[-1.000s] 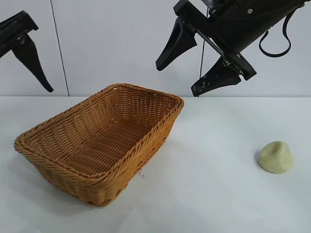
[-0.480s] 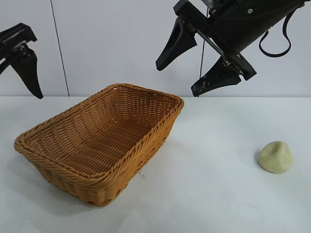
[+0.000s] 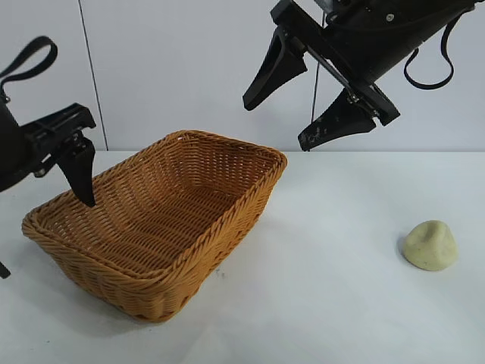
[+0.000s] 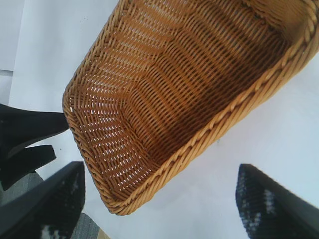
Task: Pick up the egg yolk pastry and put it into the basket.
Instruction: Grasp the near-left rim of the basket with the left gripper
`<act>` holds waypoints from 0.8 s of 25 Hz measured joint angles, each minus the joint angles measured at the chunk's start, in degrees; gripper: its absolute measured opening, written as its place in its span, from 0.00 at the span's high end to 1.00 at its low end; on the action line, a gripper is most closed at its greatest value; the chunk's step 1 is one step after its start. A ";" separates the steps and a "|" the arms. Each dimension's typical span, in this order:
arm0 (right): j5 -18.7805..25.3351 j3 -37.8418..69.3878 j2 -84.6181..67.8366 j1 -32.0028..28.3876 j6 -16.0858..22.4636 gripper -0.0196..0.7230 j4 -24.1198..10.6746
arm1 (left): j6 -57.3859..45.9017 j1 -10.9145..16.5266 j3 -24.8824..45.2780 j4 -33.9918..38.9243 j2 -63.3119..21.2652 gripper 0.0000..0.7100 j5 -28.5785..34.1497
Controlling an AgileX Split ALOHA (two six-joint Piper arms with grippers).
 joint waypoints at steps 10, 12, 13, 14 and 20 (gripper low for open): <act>0.00 0.00 0.00 0.00 0.00 0.21 0.00 | 0.00 0.00 0.00 -2.41 10.54 0.03 -7.50; -0.05 0.00 0.00 0.00 0.00 0.21 0.00 | 0.00 0.00 0.00 -2.63 10.70 0.05 -7.81; -0.05 0.00 0.00 0.00 0.00 0.21 0.00 | 0.00 0.00 0.00 -2.67 10.70 0.08 -7.87; -0.11 0.00 0.00 0.00 0.00 0.21 0.00 | 0.00 0.00 0.00 -2.74 10.70 0.13 -7.92; -0.15 0.00 0.00 0.00 0.00 0.21 0.00 | 0.00 0.00 0.00 -2.81 10.70 0.57 -7.92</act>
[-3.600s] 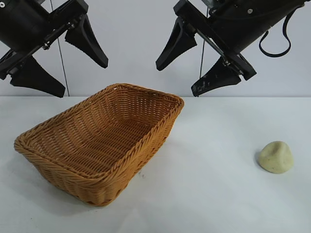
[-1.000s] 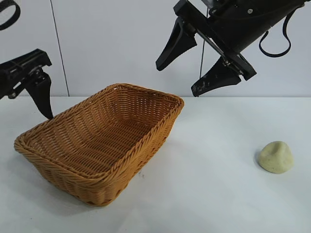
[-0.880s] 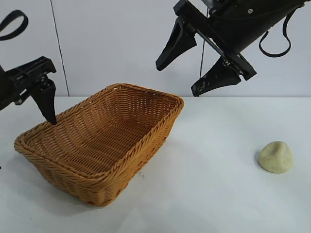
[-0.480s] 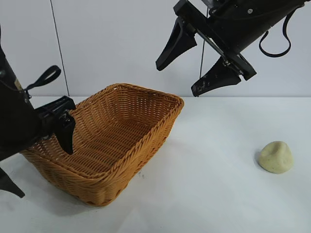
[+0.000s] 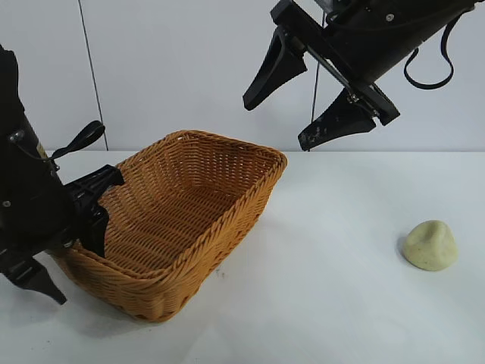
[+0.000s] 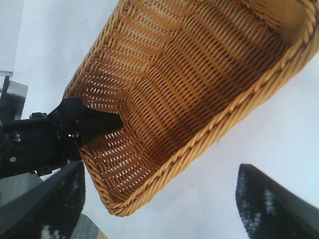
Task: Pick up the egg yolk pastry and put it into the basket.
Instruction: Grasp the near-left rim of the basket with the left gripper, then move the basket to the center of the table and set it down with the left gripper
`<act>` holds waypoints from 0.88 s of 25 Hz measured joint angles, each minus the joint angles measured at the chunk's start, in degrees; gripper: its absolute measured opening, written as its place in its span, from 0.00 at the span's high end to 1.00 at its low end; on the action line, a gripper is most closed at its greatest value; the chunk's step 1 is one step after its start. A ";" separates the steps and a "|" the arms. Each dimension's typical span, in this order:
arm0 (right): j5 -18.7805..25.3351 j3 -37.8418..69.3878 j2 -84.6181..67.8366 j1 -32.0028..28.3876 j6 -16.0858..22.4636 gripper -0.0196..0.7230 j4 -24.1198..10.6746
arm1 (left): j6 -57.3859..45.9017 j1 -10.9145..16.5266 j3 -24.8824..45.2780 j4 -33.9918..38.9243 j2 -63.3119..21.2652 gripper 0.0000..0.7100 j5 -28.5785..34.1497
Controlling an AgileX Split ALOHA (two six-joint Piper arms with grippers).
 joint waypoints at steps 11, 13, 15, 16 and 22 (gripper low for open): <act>-0.07 0.00 0.00 0.00 0.00 0.21 0.00 | 13.19 2.87 -2.01 -7.41 0.00 0.79 3.41; -0.19 0.00 0.00 0.00 0.00 0.21 0.00 | 20.19 4.54 -3.40 -10.99 0.12 0.79 4.69; -0.20 0.00 0.00 0.00 0.00 0.21 0.00 | 27.00 5.95 -5.10 -14.07 0.24 0.79 6.39; -0.24 0.00 0.00 0.00 0.00 0.21 0.00 | 29.94 6.55 -6.35 -15.16 0.42 0.79 7.10; -0.31 0.00 0.00 0.00 0.00 0.21 0.00 | 39.28 8.56 -12.24 -15.91 2.69 0.79 11.97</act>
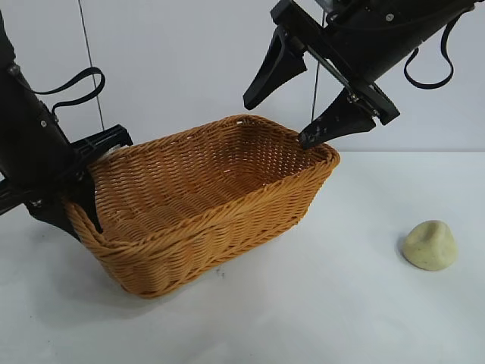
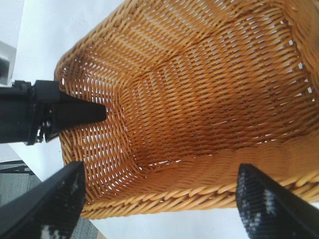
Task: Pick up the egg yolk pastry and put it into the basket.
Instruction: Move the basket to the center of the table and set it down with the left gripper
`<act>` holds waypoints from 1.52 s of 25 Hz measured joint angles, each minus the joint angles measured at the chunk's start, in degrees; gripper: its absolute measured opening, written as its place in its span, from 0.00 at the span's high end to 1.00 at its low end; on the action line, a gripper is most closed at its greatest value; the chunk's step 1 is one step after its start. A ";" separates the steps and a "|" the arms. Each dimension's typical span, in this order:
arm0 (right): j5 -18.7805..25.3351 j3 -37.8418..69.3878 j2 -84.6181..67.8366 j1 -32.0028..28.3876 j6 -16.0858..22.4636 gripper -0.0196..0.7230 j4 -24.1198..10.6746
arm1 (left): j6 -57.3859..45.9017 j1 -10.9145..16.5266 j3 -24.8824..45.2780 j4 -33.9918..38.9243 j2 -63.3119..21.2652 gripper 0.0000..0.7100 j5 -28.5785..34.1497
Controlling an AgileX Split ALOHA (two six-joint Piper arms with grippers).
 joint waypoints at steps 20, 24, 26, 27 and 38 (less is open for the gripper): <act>0.05 0.00 0.00 0.00 0.00 0.21 0.00 | 25.70 0.38 -25.02 6.23 14.24 0.80 17.10; 0.05 0.00 0.00 0.00 0.00 0.21 0.00 | 26.33 0.87 -25.76 6.23 15.43 0.80 17.05; 0.05 0.00 0.00 0.00 0.00 0.21 0.00 | 26.95 0.94 -25.80 6.23 16.15 0.80 16.69; 0.05 0.00 0.00 0.00 0.00 0.21 0.00 | 27.06 0.94 -25.80 6.23 16.60 0.80 16.30; 0.05 0.00 0.00 0.00 0.00 0.21 0.00 | 27.30 0.94 -25.80 5.66 18.89 0.80 15.03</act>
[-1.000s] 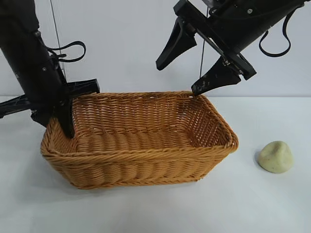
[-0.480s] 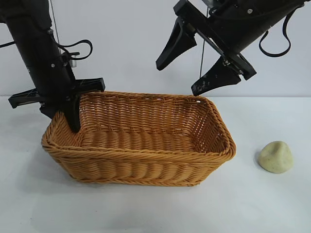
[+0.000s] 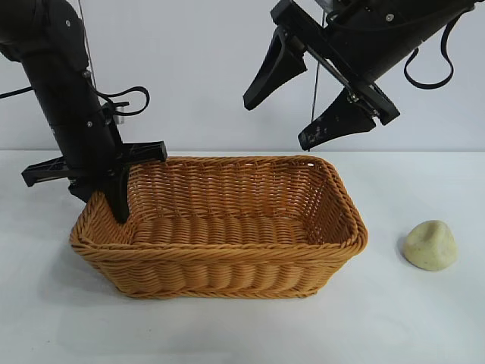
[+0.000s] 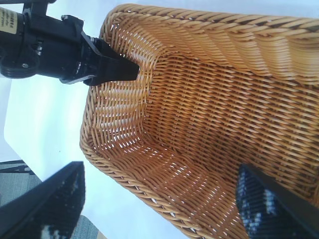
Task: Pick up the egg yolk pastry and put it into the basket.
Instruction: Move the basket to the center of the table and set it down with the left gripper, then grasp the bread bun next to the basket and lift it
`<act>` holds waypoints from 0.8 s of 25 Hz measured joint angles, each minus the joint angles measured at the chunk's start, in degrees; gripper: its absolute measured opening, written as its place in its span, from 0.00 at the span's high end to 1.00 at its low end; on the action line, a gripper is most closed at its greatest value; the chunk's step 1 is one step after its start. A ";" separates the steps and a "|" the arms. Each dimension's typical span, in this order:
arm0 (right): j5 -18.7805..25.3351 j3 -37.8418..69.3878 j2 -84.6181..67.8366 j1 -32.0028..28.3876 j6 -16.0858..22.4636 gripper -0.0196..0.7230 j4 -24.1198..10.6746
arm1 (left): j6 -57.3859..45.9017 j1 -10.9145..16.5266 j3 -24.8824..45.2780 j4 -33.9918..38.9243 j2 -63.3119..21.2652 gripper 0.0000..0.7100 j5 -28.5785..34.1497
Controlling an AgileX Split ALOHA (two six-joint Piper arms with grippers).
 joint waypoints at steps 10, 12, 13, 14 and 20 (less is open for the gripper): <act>0.00 0.00 0.00 0.00 0.00 0.21 0.00 | -0.13 0.00 0.00 -0.38 0.00 0.27 2.29; 0.00 0.00 0.00 0.00 0.00 0.21 0.00 | -0.66 0.00 -0.20 -0.43 0.00 0.16 3.46; 0.00 0.00 0.00 0.00 0.00 0.21 0.00 | -0.82 0.00 -0.26 -0.43 0.00 0.14 3.88; 0.00 0.00 0.00 0.00 0.00 0.21 0.00 | -1.01 0.00 -0.26 -0.43 -0.14 0.12 4.28; 0.00 0.00 0.00 0.00 0.00 0.21 0.00 | -1.18 0.00 -0.26 -0.25 -4.62 0.09 4.49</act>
